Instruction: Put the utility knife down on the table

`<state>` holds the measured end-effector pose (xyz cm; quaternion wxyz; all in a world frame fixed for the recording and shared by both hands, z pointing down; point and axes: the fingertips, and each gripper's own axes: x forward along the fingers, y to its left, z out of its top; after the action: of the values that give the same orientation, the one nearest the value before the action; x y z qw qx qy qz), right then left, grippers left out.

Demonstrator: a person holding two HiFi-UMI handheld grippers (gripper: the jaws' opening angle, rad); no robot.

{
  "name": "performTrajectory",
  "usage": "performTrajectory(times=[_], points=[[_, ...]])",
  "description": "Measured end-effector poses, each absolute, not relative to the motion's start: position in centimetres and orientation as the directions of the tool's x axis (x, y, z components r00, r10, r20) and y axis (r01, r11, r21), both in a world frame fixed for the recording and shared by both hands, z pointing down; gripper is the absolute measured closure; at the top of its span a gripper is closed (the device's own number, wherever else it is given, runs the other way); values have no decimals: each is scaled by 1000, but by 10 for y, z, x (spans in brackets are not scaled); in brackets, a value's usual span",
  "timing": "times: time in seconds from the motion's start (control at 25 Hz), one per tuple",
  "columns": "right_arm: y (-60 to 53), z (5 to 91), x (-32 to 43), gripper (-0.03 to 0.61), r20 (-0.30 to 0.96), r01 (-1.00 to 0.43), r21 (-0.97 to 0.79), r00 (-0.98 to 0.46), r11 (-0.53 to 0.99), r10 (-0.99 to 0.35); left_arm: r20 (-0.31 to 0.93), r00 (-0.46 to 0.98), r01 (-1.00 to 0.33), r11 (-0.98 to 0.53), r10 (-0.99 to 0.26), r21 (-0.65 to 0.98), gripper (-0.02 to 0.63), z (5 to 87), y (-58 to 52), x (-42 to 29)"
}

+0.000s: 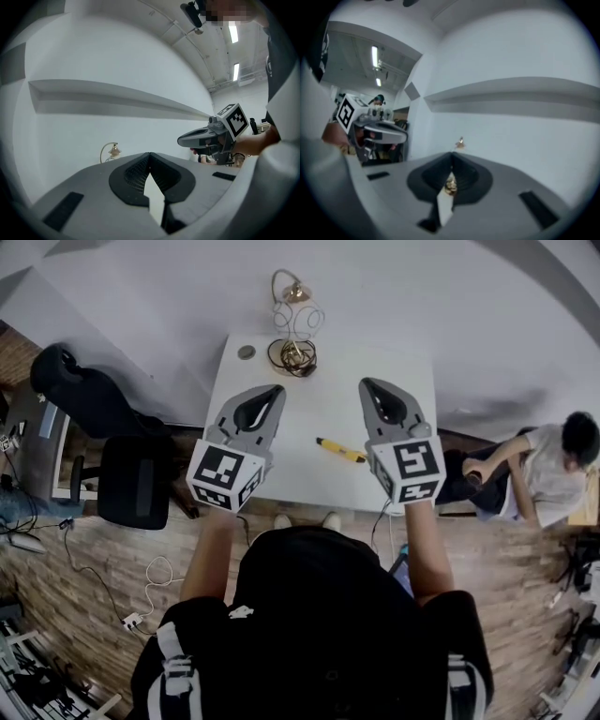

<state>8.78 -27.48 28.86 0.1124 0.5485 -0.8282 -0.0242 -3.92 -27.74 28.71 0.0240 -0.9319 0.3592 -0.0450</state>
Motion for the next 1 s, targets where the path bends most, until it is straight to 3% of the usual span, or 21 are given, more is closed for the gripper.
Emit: performTrajectory(times=[1.0], points=[[-261,268,87,544,80,-915,157,-364,373,-928,-11,755,-652,-749,-656,-117,592,253,-265,-31]])
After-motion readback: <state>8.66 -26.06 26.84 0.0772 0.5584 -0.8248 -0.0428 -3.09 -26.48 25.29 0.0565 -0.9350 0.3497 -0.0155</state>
